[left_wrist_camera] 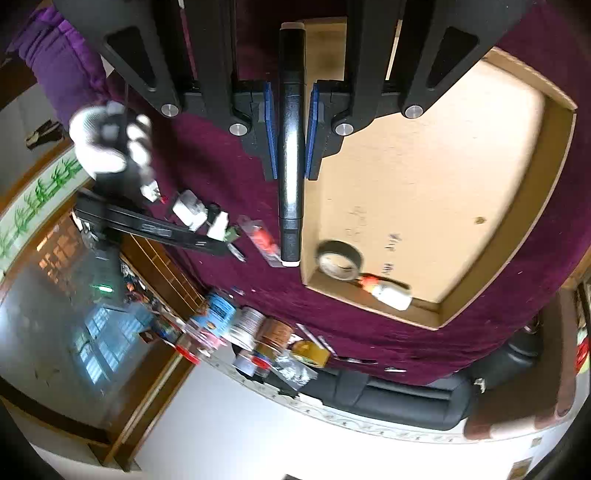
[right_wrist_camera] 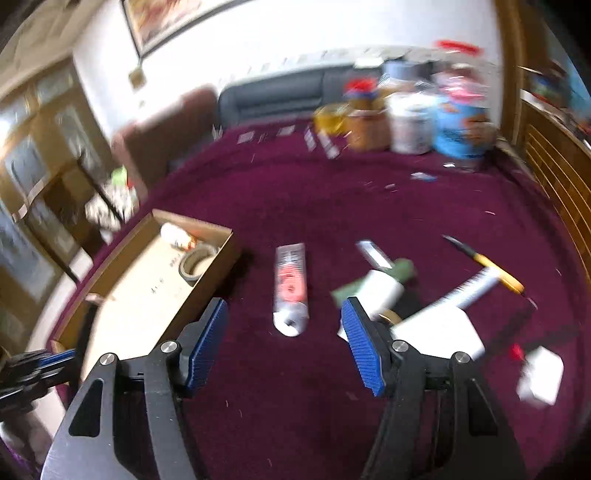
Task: Organize rigid objects
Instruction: 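Carry the black marker to the box with left while right grasps the clear red-item package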
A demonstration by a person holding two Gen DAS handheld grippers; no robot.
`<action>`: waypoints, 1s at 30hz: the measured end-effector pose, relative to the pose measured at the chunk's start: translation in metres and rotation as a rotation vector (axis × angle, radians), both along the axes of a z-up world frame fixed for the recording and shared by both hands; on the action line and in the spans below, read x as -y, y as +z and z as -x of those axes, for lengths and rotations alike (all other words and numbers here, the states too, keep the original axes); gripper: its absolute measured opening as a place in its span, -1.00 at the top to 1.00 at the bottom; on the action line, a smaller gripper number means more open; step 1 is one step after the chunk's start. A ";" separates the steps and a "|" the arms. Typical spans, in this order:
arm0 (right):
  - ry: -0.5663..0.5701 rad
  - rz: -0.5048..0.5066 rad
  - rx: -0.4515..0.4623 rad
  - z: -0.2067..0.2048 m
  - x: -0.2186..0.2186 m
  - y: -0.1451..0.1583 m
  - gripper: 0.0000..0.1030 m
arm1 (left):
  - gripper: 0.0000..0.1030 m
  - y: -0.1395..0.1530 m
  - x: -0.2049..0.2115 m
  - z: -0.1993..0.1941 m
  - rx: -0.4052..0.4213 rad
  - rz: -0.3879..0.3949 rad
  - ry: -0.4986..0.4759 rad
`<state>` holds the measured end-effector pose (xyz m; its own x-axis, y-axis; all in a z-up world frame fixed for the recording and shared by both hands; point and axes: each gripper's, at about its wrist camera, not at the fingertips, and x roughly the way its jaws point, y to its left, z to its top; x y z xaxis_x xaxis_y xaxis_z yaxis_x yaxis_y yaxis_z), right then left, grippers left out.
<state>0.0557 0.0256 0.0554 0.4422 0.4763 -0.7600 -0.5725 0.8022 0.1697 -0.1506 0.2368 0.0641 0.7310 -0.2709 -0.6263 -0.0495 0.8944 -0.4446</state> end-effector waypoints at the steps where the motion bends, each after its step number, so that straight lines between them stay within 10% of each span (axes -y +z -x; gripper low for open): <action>1: 0.005 0.013 -0.017 -0.006 -0.009 -0.005 -0.23 | 0.78 -0.001 -0.007 0.001 -0.001 0.006 0.012; 7: -0.006 0.075 -0.100 -0.036 -0.049 -0.035 -0.22 | 0.78 -0.005 -0.044 -0.001 -0.006 0.009 0.067; 16: -0.076 0.181 -0.038 -0.043 -0.049 -0.042 0.75 | 0.78 -0.008 -0.067 -0.040 -0.079 -0.041 0.060; 30: -0.093 -0.045 -0.020 -0.020 -0.020 0.013 0.83 | 0.78 -0.006 -0.077 -0.067 -0.141 -0.093 0.087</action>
